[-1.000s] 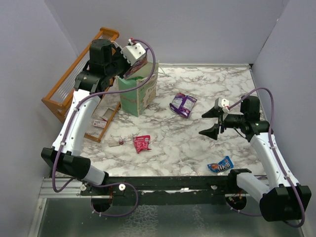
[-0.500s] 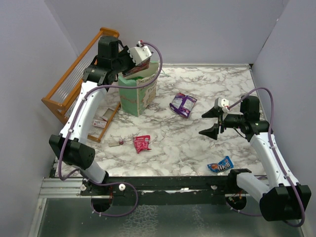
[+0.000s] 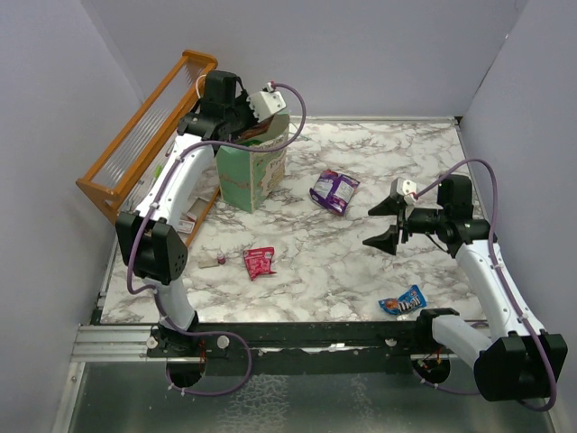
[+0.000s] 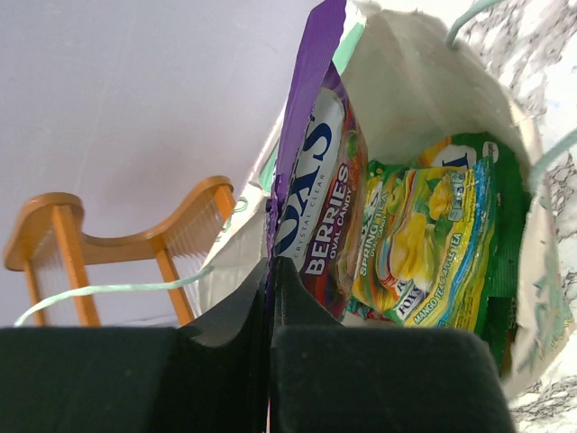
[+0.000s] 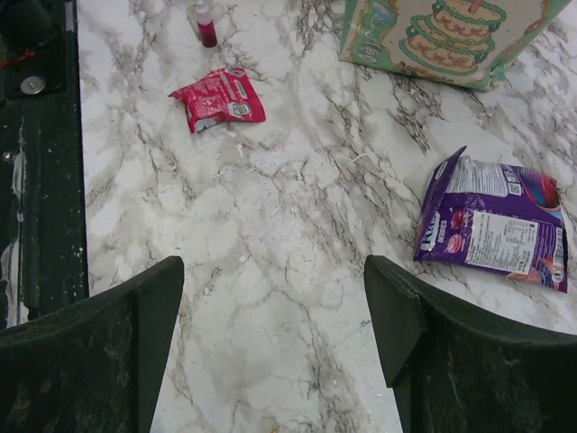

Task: Place the snacks into the paper bag
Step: Place the snack in the paper bag.

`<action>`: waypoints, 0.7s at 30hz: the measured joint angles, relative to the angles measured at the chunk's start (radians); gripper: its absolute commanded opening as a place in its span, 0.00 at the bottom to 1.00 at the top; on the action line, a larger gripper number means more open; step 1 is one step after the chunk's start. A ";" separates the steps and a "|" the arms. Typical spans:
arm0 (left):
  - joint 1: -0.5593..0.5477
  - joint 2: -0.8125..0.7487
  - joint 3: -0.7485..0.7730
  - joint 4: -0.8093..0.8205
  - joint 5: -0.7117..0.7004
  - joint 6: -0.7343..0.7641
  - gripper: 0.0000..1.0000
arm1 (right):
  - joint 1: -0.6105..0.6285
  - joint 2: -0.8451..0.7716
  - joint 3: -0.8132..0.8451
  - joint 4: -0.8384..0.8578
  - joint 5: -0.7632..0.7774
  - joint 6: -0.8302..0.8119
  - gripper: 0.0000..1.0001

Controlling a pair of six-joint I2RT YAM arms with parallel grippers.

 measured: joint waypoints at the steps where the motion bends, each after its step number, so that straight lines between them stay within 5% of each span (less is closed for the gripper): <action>1: 0.000 0.013 0.000 0.001 -0.007 0.000 0.00 | 0.000 0.001 0.000 0.000 0.000 0.000 0.81; 9: 0.008 0.092 -0.003 -0.001 -0.056 -0.079 0.02 | 0.000 0.001 0.000 0.001 0.008 0.000 0.81; 21: 0.027 0.151 0.033 -0.037 -0.118 -0.241 0.48 | 0.000 0.001 -0.001 0.001 0.011 0.000 0.81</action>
